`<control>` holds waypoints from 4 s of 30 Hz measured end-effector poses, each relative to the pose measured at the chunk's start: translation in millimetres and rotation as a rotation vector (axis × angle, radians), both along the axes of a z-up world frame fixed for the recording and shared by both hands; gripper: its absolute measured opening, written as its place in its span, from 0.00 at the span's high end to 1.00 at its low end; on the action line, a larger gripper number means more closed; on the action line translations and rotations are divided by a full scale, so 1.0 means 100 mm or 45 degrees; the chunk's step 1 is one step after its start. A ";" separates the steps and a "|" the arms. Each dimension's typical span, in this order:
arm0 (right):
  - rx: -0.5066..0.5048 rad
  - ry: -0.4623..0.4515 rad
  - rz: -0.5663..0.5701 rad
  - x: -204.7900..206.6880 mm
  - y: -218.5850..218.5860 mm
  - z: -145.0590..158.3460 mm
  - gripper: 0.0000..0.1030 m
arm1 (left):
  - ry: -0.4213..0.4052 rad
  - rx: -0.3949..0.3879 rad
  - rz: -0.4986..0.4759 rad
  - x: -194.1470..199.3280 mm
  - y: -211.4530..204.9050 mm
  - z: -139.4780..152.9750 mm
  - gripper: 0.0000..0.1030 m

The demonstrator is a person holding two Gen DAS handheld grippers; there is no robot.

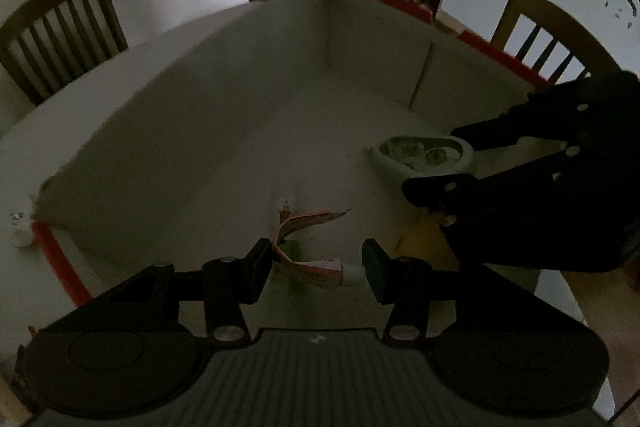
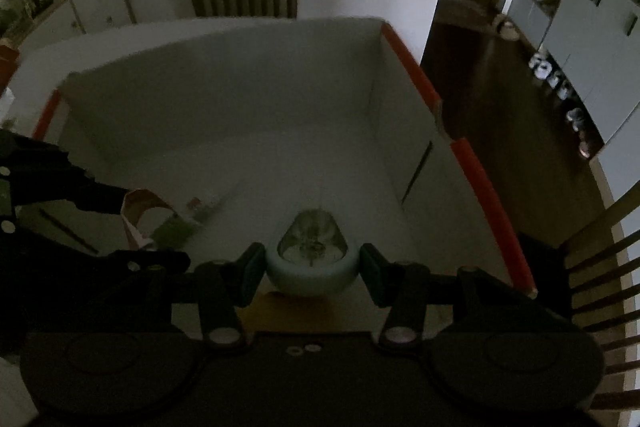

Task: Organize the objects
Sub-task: 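Carry the tube with the left gripper while the right gripper carries the white device into the red box, then open the left gripper to release the tube while the right gripper releases the white device in the box, then withdraw both grippers from the red box back over the table, then move the left gripper toward the white plastic bag while the right gripper approaches the brown bread block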

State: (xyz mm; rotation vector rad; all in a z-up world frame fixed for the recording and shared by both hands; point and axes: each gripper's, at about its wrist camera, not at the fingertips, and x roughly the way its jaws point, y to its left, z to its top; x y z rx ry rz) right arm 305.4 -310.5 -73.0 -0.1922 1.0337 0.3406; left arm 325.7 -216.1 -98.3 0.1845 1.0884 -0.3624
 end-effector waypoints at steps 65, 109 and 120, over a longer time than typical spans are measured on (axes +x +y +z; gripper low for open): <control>0.215 -0.396 -0.041 -1.36 0.33 1.26 0.01 | -0.372 -0.252 0.089 -1.35 1.08 1.13 0.36; 0.374 -0.404 0.102 -2.18 2.05 1.08 0.01 | -0.408 -0.326 0.328 -2.27 3.41 0.86 0.17; 0.248 -0.332 0.269 -1.95 2.69 0.81 0.01 | -0.355 -0.293 0.430 -1.83 3.90 0.58 0.01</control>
